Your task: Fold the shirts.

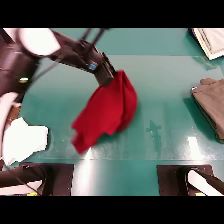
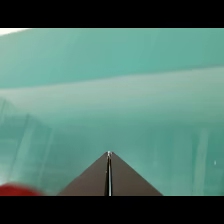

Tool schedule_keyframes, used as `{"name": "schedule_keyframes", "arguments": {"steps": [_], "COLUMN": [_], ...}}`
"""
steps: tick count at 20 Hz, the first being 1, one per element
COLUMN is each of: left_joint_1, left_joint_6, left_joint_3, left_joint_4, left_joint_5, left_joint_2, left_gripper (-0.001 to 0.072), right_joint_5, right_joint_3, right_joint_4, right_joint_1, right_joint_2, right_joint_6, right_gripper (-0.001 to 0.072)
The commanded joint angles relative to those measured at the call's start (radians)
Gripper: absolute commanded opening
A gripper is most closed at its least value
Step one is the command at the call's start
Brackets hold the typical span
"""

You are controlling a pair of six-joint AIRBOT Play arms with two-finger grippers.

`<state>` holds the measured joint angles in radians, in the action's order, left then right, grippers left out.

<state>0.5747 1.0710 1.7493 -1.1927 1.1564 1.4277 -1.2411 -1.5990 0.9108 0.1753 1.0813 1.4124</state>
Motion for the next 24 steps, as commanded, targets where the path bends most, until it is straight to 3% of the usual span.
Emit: {"name": "schedule_keyframes", "arguments": {"steps": [1, 3, 7, 9, 17, 24], "left_joint_1": [0.0, -0.047, -0.254, -0.373, -0.601, -0.656], "left_joint_6": [0.134, 0.207, 0.33, 0.365, 0.362, 0.308], "left_joint_3": [0.001, 0.008, 0.013, -0.075, -0.86, -1.032], "left_joint_4": [-0.149, -0.209, -0.204, -0.177, -0.059, 0.122], "left_joint_5": [-0.009, 0.029, 0.235, 0.275, 0.043, -0.134], "left_joint_2": [0.118, 0.12, 0.072, 0.009, -0.288, -0.281], "left_gripper": [0.0609, 0.0604, 0.0604, 0.0604, 0.0604, 0.0604], "right_joint_5": [-0.055, -0.068, -0.073, -0.07, -0.071, -0.079], "right_joint_3": [-0.005, -0.005, -0.005, -0.005, -0.005, -0.005], "right_joint_4": [0.0, 0.0, 0.001, 0.001, 0.002, 0.001], "right_joint_1": [-0.001, -0.001, -0.001, -0.001, -0.001, -0.001], "right_joint_2": [0.036, 0.05, 0.062, 0.062, 0.062, 0.062], "right_joint_6": [0.0, 0.0, -0.001, -0.018, -0.027, -0.027], "right_gripper": [0.0014, 0.0014, 0.0014, 0.0014, 0.0014, 0.0014]}}
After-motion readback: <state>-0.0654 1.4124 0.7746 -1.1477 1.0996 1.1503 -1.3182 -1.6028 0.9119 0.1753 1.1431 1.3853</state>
